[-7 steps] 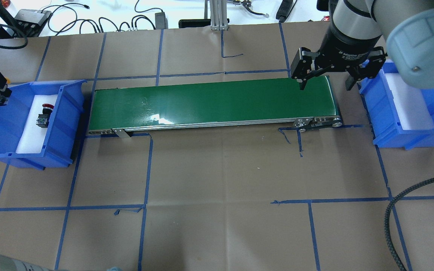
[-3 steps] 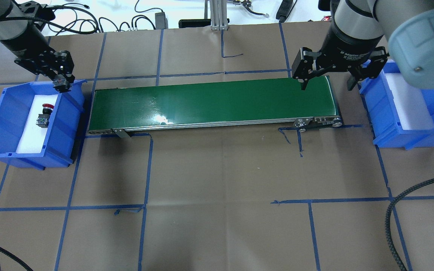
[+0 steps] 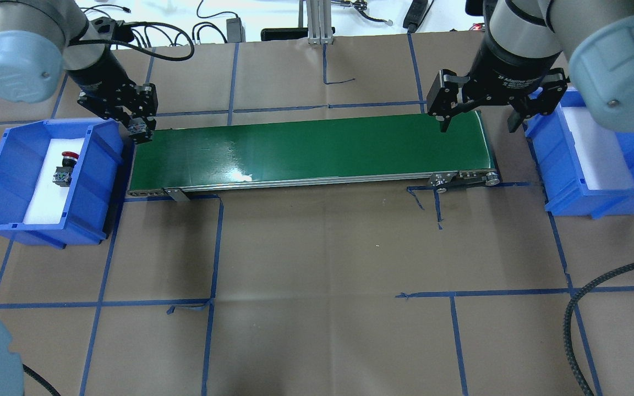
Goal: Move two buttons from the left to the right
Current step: 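Carry the yellow button with the left gripper and place it on the belt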
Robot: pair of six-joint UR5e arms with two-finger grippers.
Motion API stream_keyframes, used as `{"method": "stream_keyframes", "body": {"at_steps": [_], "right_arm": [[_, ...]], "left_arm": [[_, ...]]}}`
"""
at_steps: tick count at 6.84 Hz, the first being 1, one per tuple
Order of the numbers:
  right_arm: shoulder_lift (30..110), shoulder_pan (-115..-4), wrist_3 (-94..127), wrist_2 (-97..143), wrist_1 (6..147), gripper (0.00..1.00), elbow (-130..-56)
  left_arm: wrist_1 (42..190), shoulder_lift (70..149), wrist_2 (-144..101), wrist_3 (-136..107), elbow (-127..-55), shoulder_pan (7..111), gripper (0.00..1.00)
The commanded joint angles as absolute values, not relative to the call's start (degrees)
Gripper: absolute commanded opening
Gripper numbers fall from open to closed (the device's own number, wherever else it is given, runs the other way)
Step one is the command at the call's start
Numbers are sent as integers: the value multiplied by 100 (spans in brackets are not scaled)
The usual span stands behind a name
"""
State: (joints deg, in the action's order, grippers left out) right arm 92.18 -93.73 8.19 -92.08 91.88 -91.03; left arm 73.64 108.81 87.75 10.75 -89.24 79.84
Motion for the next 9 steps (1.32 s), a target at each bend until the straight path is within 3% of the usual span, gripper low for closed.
{"method": "stream_keyframes", "body": {"at_steps": [1, 2, 4, 5, 6, 7, 9], "right_arm": [[9202, -9378, 826, -9202, 9185, 100, -9105], [9202, -9378, 817, -9220, 9185, 100, -9105], [9211, -9360, 809, -9220, 9185, 100, -9097], [9202, -9360, 809, -9220, 9185, 100, -9097], [9193, -9360, 817, -9220, 9185, 100, -9097], [9211, -9360, 817, -9220, 9185, 100, -9097], [9211, -9343, 817, -9211, 9193, 100, -9088]], "left_arm": [[5557, 11013, 8780, 1063, -10022, 8051, 19], [4989, 11013, 8789, 1055, -10533, 8051, 19], [4966, 10881, 8754, 1055, -10591, 8068, 20], [4966, 10924, 8771, 1046, -10608, 8068, 46], [4957, 10942, 8702, 1028, -10591, 8068, 92], [4957, 10899, 8692, 1028, -10486, 8060, 98], [5977, 10829, 8719, 1037, -9507, 8051, 99]]}}
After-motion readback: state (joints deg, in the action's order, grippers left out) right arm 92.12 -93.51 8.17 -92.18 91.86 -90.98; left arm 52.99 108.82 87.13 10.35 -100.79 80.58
